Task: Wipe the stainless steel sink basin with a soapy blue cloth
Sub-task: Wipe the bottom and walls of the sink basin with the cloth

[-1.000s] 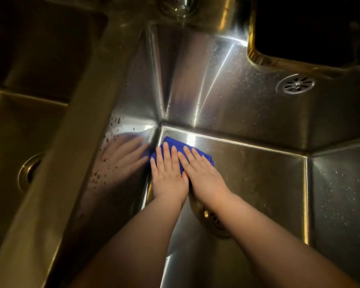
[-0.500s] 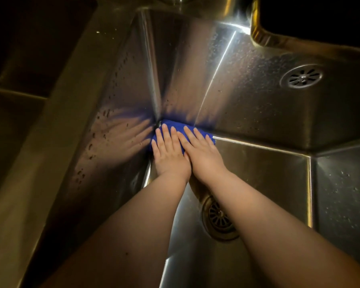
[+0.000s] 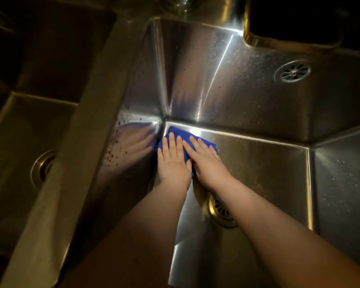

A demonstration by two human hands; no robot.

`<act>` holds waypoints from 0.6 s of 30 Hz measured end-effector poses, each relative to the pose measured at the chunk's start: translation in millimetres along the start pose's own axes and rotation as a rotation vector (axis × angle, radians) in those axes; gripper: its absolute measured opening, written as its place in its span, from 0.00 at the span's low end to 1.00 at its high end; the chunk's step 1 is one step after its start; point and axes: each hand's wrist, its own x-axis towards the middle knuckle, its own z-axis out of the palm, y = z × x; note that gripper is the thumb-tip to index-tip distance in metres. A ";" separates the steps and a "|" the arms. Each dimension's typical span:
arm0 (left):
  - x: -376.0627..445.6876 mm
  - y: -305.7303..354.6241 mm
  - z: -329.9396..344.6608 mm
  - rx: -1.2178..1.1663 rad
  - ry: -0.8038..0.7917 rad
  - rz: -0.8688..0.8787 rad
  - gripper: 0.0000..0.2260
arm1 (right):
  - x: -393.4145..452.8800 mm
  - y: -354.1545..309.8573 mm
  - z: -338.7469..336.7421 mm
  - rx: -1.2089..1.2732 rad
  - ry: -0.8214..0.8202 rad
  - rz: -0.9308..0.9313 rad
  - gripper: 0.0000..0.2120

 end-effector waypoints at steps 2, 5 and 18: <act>-18.9 -0.8 4.9 -0.012 -0.032 -0.015 0.31 | -16.5 -3.9 7.8 0.018 -0.022 -0.023 0.31; -48.3 -6.4 13.5 0.010 -0.090 -0.024 0.32 | -40.3 -9.0 21.3 0.011 -0.075 -0.061 0.33; -90.4 -30.9 23.7 0.075 -0.124 0.064 0.32 | -69.2 -13.8 48.5 -0.161 -0.078 -0.154 0.41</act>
